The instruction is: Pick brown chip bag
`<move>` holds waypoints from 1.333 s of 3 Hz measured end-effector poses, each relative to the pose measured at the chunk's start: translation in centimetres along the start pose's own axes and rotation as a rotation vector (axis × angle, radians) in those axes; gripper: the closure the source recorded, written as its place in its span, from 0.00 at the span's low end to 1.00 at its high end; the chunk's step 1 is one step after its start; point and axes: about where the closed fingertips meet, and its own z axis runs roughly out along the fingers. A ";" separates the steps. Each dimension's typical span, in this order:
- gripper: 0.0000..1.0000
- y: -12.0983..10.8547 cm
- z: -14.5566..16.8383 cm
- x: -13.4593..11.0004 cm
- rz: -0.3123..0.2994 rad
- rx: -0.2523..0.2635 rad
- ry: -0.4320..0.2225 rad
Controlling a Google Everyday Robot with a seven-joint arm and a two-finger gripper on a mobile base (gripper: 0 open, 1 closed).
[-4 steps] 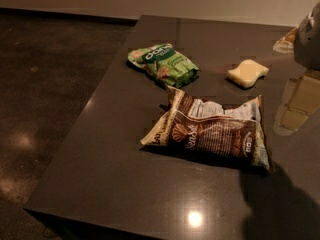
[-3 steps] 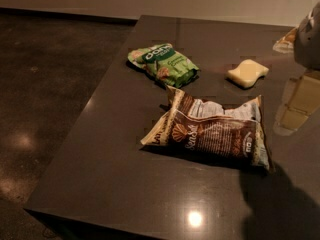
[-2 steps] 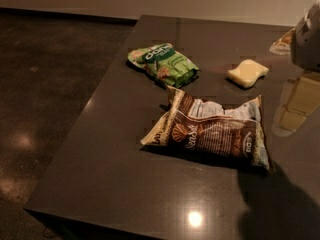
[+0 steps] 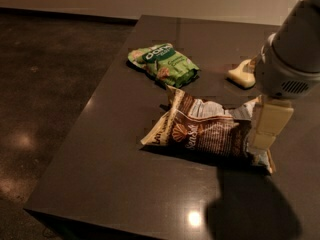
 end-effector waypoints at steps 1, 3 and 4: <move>0.00 0.8 2.2 -0.3 -0.025 -0.009 0.035; 0.00 0.9 5.9 -1.2 -0.066 -0.044 0.075; 0.18 0.9 7.0 -1.5 -0.075 -0.076 0.077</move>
Offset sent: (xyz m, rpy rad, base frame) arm 0.0087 0.0221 -0.0676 -0.1047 0.0563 0.0651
